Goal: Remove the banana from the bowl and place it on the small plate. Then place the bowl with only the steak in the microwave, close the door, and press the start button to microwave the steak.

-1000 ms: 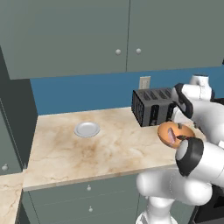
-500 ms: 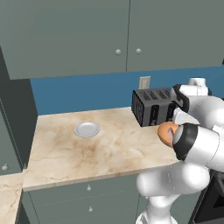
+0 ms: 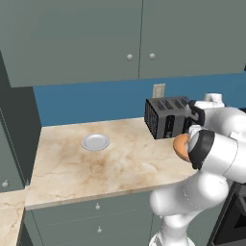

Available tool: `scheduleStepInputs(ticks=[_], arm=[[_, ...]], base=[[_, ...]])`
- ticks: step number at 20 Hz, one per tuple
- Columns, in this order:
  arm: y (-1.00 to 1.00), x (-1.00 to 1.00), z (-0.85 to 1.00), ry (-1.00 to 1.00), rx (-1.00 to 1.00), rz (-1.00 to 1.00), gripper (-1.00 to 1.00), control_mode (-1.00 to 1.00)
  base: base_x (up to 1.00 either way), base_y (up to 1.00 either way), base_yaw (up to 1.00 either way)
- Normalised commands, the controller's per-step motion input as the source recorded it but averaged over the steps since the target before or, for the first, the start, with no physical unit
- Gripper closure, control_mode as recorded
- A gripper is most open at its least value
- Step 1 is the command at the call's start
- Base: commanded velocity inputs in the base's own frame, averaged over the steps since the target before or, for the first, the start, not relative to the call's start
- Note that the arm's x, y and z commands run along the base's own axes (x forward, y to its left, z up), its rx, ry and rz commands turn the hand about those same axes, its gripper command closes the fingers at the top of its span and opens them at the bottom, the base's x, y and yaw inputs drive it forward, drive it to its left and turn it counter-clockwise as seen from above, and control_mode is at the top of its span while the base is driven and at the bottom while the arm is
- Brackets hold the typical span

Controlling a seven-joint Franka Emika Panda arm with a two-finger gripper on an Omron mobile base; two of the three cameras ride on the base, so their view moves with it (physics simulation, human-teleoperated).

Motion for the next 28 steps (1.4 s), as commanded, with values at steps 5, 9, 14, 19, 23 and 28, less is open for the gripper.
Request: scheduleStepInputs(ticks=[5, 9, 14, 19, 23, 28], arm=[[0.00, 0.01, -0.28, 0.00, 0.00, 0.00, -1.00, -1.00], [0.00, 0.07, -0.21, 0.00, 0.00, 0.00, -1.00, -1.00], [0.00, 0.11, -0.18, 0.00, 0.00, 0.00, -1.00, -1.00], [0.00, 0.01, -0.19, 0.00, 0.00, 0.00, -1.00, -1.00], [0.00, 0.00, -0.22, 0.00, 0.00, 0.00, -1.00, -1.00], [0.00, 0.00, -0.18, -0.01, 0.00, 0.00, 1.00, -1.00]], base=[[0.00, 0.00, 0.00], [0.00, 0.00, 0.00], [0.00, 0.00, 0.00], [0.00, 0.00, 0.00], [0.00, 0.00, 0.00], [0.00, 0.00, 0.00]])
